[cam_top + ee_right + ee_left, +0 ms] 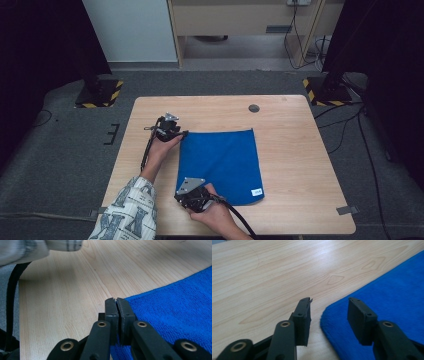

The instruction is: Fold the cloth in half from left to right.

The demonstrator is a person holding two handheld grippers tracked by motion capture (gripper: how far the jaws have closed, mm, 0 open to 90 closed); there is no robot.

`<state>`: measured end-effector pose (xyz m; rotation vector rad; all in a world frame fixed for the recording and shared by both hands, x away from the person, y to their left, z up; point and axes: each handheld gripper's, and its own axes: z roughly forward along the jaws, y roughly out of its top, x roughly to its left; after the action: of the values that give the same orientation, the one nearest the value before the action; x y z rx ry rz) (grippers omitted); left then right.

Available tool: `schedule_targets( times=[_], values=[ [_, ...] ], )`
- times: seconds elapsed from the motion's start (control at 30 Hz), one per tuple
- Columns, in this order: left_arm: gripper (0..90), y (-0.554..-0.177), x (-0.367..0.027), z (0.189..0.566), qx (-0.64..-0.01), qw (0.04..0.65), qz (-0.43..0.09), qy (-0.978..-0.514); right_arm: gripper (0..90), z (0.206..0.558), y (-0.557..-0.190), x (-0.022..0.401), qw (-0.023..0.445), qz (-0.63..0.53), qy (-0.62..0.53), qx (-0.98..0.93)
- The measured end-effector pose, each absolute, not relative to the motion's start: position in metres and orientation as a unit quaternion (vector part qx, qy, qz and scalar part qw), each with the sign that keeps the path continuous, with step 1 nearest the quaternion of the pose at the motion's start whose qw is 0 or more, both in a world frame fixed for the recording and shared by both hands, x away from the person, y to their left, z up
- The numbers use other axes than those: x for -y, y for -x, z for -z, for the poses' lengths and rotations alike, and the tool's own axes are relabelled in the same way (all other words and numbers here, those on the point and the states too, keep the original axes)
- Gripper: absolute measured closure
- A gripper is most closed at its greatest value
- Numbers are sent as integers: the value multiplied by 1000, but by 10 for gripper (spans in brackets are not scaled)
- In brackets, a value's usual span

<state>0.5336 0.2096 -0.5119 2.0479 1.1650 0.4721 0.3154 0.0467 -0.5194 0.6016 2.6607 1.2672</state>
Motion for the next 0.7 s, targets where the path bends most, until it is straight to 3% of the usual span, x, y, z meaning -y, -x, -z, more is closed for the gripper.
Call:
schedule_targets(
  times=[0.2,0.47,0.6,0.7],
  values=[
    [622,-542,-212,519,-458,366,-189,-788,880,520,-315,-44,68,-418,-205,-882],
    [614,-543,-215,528,-459,358,-151,-799,878,521,-316,-41,68,-419,-209,-881],
    [621,-541,-212,529,-451,352,-161,-804,877,522,-316,-43,68,-419,-211,-880],
    [684,-536,-208,530,-445,362,-162,-803,878,521,-315,-43,70,-420,-212,-880]
  ],
)
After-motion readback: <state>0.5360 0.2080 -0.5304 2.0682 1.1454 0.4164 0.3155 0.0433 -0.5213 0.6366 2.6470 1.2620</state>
